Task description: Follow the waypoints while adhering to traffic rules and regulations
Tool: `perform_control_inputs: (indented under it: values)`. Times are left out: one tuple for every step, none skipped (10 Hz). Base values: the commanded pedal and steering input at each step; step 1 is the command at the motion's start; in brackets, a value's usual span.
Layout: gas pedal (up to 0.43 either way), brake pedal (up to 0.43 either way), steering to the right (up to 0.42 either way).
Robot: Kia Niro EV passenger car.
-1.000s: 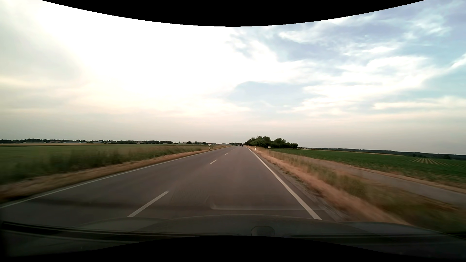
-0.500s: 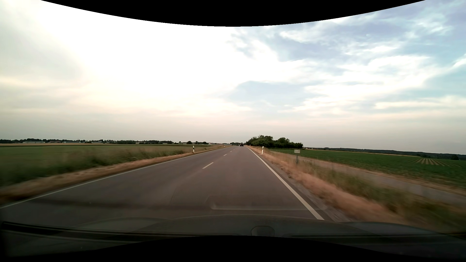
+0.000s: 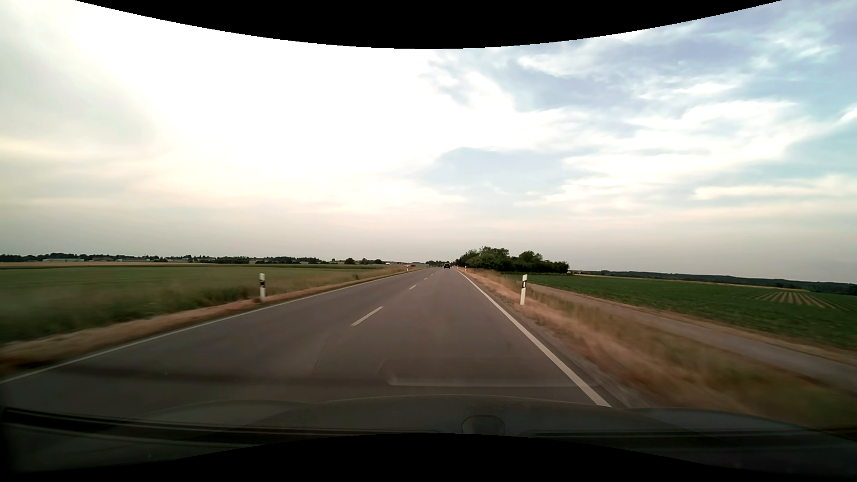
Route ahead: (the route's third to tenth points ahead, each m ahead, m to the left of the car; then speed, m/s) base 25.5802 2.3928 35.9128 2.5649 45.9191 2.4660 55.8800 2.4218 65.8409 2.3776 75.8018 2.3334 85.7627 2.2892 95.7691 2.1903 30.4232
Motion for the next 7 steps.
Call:
perform_control_inputs:
  values:
    - [0.378,0.006,-0.004]
    - [0.358,0.006,-0.004]
    - [0.35,0.006,-0.004]
    - [0.331,0.006,-0.003]
    - [0.319,0.006,-0.004]
    - [0.311,0.006,-0.003]
    - [0.28,0.006,-0.002]
